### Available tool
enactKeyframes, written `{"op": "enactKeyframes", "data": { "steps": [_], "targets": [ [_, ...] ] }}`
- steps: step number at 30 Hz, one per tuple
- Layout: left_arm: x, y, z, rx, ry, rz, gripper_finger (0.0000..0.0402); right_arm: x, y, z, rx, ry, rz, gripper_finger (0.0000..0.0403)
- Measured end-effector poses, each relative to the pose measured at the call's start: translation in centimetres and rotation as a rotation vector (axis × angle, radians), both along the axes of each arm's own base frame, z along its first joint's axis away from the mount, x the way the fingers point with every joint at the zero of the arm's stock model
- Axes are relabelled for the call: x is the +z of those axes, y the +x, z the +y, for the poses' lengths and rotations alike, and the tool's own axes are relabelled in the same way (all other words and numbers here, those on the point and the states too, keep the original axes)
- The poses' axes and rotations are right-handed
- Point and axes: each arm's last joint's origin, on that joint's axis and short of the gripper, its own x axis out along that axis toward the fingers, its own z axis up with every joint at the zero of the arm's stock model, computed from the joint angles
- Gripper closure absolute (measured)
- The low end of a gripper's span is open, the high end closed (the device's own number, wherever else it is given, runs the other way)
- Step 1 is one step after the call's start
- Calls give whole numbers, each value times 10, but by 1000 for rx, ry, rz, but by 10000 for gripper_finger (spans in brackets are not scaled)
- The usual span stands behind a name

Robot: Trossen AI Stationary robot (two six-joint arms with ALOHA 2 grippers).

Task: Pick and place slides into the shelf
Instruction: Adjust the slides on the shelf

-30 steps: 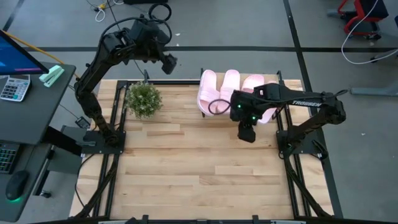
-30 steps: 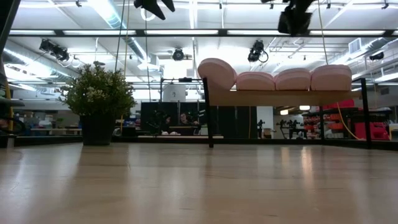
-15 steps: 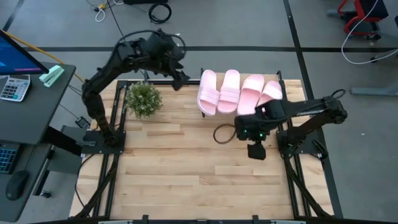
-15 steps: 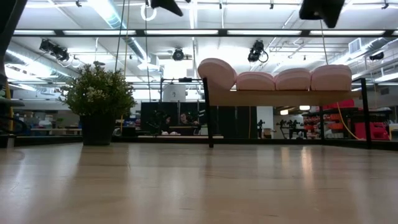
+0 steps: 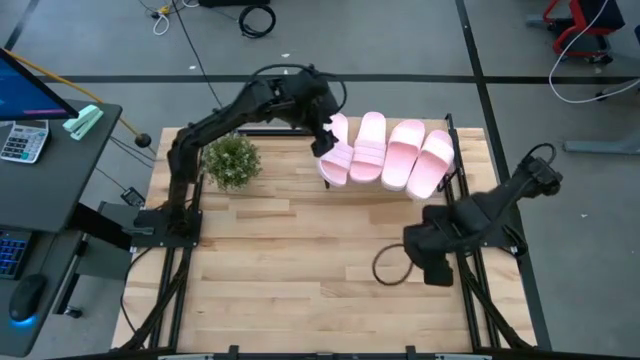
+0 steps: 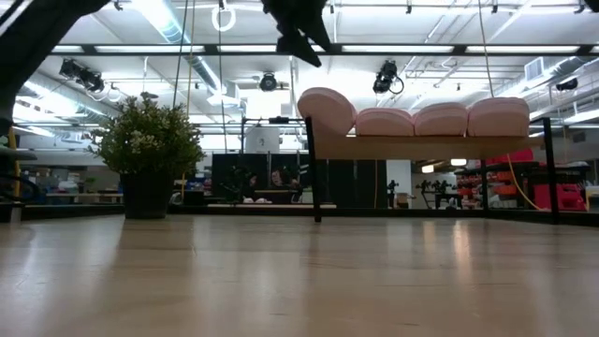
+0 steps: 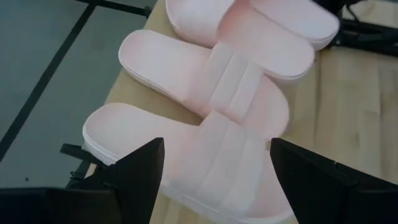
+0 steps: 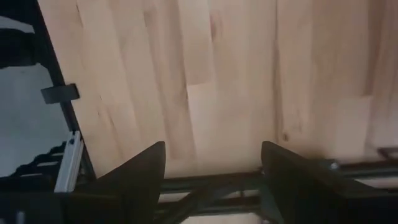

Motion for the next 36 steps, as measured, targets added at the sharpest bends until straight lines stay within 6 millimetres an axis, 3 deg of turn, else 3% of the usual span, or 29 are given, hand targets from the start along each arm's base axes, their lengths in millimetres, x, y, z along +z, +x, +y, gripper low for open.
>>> {"op": "enactKeyframes", "data": {
  "steps": [7, 13, 18, 26, 36],
  "targets": [
    [-6, 1, 33, 2, 42, -45, 104, -10, -15, 28, -22, 24, -15, 132],
    [-7, -9, 50, -13, 55, -37, 104, -22, -14, 43, -36, 75, -68, 132],
    [-11, -10, 55, -92, 24, -41, 104, -33, -11, 47, -76, 96, -77, 132],
    [-51, -6, 62, -240, -30, 163, 104, -55, -4, 48, -211, 132, -89, 133],
    [-51, -3, 75, -379, 12, 49, 104, -70, 8, 49, -340, 225, -122, 133]
  ]
}}
